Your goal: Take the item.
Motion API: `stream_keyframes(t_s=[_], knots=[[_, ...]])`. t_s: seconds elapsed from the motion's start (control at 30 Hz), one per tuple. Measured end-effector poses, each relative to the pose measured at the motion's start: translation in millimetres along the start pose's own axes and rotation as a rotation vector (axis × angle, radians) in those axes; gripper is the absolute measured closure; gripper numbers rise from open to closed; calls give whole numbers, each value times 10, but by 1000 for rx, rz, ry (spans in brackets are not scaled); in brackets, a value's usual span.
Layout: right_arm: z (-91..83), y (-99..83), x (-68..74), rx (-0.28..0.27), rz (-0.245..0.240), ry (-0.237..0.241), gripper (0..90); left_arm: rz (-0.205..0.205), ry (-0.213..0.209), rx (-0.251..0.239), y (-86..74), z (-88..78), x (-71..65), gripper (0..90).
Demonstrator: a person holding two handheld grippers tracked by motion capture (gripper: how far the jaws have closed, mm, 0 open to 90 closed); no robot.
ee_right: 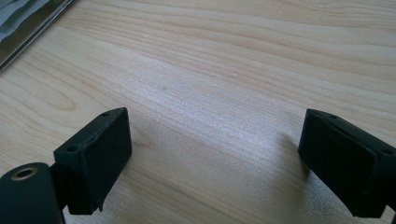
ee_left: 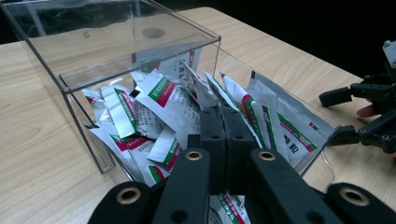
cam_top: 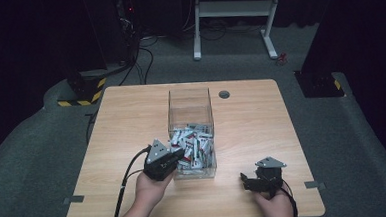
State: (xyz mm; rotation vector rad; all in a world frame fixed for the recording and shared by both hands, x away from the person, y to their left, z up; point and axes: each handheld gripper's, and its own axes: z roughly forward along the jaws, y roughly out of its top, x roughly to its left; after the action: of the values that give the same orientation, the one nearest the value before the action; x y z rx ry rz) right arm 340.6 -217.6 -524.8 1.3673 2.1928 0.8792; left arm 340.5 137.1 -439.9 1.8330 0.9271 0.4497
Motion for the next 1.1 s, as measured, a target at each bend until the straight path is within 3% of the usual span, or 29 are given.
stream_keyframes(t_s=[1.1], knots=[[0,0,0,0,0,1,92,-9,26,-71,103,-136,36,892]])
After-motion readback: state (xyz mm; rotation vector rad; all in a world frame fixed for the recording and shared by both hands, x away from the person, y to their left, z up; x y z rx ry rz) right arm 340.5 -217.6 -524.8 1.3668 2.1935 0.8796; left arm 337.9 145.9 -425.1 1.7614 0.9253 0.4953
